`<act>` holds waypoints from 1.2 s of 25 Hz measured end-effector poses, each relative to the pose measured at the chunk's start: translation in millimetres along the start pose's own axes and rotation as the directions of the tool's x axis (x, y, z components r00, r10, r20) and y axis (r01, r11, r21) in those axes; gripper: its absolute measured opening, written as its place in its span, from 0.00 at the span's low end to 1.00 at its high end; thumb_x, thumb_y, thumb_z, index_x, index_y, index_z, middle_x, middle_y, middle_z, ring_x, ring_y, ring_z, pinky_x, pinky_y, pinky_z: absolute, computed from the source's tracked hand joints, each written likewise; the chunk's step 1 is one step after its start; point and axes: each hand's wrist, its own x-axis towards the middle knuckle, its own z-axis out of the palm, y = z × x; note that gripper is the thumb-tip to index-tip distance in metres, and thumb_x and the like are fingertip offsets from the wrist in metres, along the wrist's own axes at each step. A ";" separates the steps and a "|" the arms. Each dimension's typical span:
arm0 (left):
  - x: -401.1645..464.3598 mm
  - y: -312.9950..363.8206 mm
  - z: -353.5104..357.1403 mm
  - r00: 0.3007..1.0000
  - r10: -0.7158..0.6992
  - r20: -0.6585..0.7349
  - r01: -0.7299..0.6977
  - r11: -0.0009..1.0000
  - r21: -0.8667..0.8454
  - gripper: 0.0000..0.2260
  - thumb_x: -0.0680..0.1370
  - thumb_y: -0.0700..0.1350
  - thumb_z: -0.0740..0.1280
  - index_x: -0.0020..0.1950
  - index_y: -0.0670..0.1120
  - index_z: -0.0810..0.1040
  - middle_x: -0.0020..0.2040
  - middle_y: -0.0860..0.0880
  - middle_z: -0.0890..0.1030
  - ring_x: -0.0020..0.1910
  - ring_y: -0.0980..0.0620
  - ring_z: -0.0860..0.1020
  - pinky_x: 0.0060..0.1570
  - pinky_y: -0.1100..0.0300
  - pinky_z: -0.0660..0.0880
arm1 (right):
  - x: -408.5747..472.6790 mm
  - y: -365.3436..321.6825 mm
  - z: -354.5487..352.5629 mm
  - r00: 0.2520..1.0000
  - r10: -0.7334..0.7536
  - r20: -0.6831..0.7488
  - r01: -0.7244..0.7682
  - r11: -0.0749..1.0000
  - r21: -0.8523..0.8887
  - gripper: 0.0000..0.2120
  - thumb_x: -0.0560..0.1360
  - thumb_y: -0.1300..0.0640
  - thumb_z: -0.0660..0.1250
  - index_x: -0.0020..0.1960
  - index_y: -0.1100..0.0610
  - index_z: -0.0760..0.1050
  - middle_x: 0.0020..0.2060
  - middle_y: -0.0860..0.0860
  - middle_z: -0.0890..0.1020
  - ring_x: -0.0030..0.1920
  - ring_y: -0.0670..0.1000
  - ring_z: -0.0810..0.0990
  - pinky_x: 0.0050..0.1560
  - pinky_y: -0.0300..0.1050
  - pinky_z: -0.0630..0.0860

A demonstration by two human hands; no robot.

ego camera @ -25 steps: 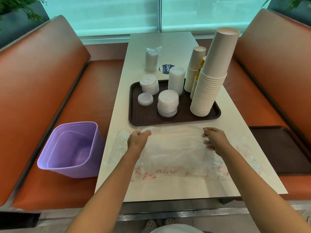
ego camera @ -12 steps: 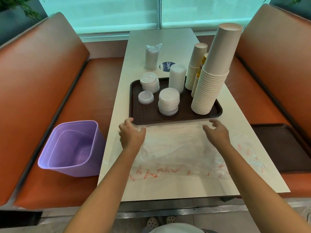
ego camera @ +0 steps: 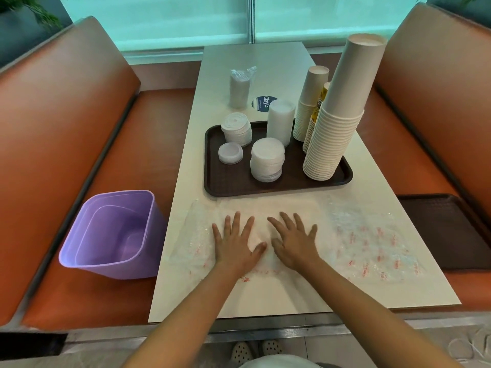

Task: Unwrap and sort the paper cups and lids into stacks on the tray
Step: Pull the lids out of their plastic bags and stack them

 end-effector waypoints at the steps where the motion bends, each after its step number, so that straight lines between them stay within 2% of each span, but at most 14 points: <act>1: 0.6 -6.1 3.8 1.000 -0.004 -0.009 0.004 1.000 -0.001 0.33 0.77 0.67 0.46 0.77 0.56 0.38 0.77 0.48 0.37 0.76 0.45 0.37 0.69 0.38 0.33 | 2.7 8.5 3.1 0.999 0.050 0.004 -0.050 0.999 -0.005 0.25 0.81 0.46 0.50 0.77 0.42 0.48 0.78 0.47 0.47 0.77 0.55 0.41 0.69 0.70 0.40; 6: 4.0 -17.9 2.1 0.999 -0.033 -0.019 0.033 0.999 0.008 0.41 0.73 0.73 0.46 0.77 0.52 0.36 0.77 0.47 0.36 0.76 0.47 0.36 0.70 0.42 0.33 | 8.1 51.5 5.1 0.971 0.218 -0.093 -0.223 0.974 -0.041 0.25 0.80 0.40 0.43 0.76 0.39 0.46 0.78 0.46 0.44 0.77 0.57 0.38 0.66 0.72 0.33; 8: 4.2 -17.8 -2.2 0.998 -0.048 0.030 0.048 0.999 -0.002 0.42 0.73 0.73 0.48 0.77 0.51 0.37 0.77 0.47 0.36 0.76 0.47 0.37 0.71 0.42 0.36 | 9.6 58.0 3.3 0.961 0.244 -0.132 -0.251 0.967 -0.040 0.24 0.81 0.41 0.44 0.76 0.40 0.49 0.78 0.48 0.48 0.76 0.59 0.40 0.67 0.71 0.34; 10: 4.1 -14.1 -12.5 0.997 -0.047 0.058 0.049 0.998 -0.034 0.41 0.74 0.71 0.51 0.78 0.50 0.41 0.78 0.46 0.40 0.77 0.46 0.40 0.72 0.42 0.40 | 14.0 56.7 1.1 0.942 0.266 -0.205 -0.274 0.962 -0.013 0.24 0.81 0.43 0.48 0.75 0.45 0.57 0.77 0.51 0.54 0.76 0.59 0.45 0.69 0.69 0.36; 11: 4.4 -11.8 -19.7 0.999 -0.039 0.013 0.040 0.995 -0.090 0.38 0.75 0.68 0.53 0.78 0.49 0.47 0.78 0.45 0.45 0.77 0.46 0.44 0.73 0.43 0.43 | 17.5 54.3 -0.9 0.928 0.264 -0.264 -0.269 0.963 0.017 0.23 0.80 0.44 0.51 0.73 0.48 0.61 0.75 0.52 0.58 0.76 0.59 0.48 0.70 0.67 0.39; 12: 5.4 -9.6 -28.4 0.995 -0.031 -0.094 0.013 0.983 -0.184 0.35 0.77 0.65 0.56 0.77 0.48 0.54 0.78 0.45 0.51 0.76 0.46 0.50 0.73 0.46 0.49 | 22.1 51.0 -4.0 0.911 0.237 -0.336 -0.231 0.971 0.058 0.21 0.80 0.46 0.55 0.71 0.51 0.66 0.73 0.54 0.63 0.75 0.59 0.53 0.71 0.65 0.43; 14: 10.4 -6.2 -47.5 0.923 -0.036 -0.384 -0.120 0.919 -0.375 0.26 0.78 0.56 0.62 0.72 0.46 0.66 0.72 0.45 0.64 0.71 0.46 0.63 0.70 0.51 0.60 | 31.7 41.3 -13.1 0.873 0.135 -0.469 -0.074 0.987 0.145 0.18 0.76 0.53 0.64 0.65 0.56 0.73 0.66 0.56 0.71 0.69 0.59 0.65 0.70 0.60 0.57; 16: 23.2 -4.1 -67.6 0.857 -0.057 -0.512 -0.227 0.850 -0.475 0.23 0.76 0.51 0.66 0.69 0.45 0.70 0.67 0.45 0.69 0.66 0.46 0.69 0.65 0.52 0.67 | 42.2 29.4 -24.1 0.856 0.085 -0.510 0.072 0.957 0.281 0.16 0.74 0.59 0.67 0.61 0.59 0.76 0.61 0.56 0.75 0.62 0.56 0.72 0.63 0.49 0.67; 19: 52.0 -2.6 -90.1 0.866 -0.101 -0.490 -0.238 0.778 -0.582 0.27 0.75 0.49 0.69 0.72 0.46 0.65 0.69 0.45 0.68 0.67 0.47 0.69 0.62 0.54 0.68 | 58.5 16.0 -38.3 0.881 0.092 -0.465 0.137 0.889 0.437 0.14 0.74 0.63 0.66 0.60 0.60 0.75 0.58 0.53 0.74 0.58 0.52 0.74 0.55 0.37 0.67; 25: 112.1 3.8 -103.7 0.939 -0.033 -0.341 -0.225 0.693 -0.685 0.46 0.71 0.49 0.74 0.77 0.54 0.45 0.76 0.47 0.57 0.73 0.49 0.60 0.68 0.55 0.62 | 104.9 14.9 -57.3 0.923 0.145 -0.355 0.081 0.832 0.549 0.19 0.73 0.63 0.68 0.64 0.60 0.72 0.57 0.55 0.75 0.55 0.51 0.74 0.54 0.38 0.69; 28: 140.2 7.4 -101.7 0.947 0.012 -0.321 -0.245 0.673 -0.698 0.55 0.66 0.47 0.78 0.74 0.61 0.37 0.78 0.49 0.50 0.75 0.51 0.54 0.70 0.56 0.57 | 126.3 18.8 -63.4 0.951 0.171 -0.257 0.009 0.816 0.578 0.24 0.72 0.63 0.70 0.66 0.60 0.69 0.59 0.55 0.74 0.54 0.49 0.73 0.53 0.38 0.69; 30: 153.9 11.4 -100.2 0.936 0.030 -0.349 -0.285 0.646 -0.708 0.56 0.64 0.46 0.80 0.70 0.64 0.37 0.77 0.50 0.49 0.75 0.53 0.53 0.71 0.57 0.55 | 138.5 22.4 -64.2 0.962 0.163 -0.217 -0.003 0.807 0.591 0.27 0.70 0.62 0.72 0.67 0.60 0.68 0.60 0.56 0.74 0.53 0.49 0.73 0.53 0.38 0.69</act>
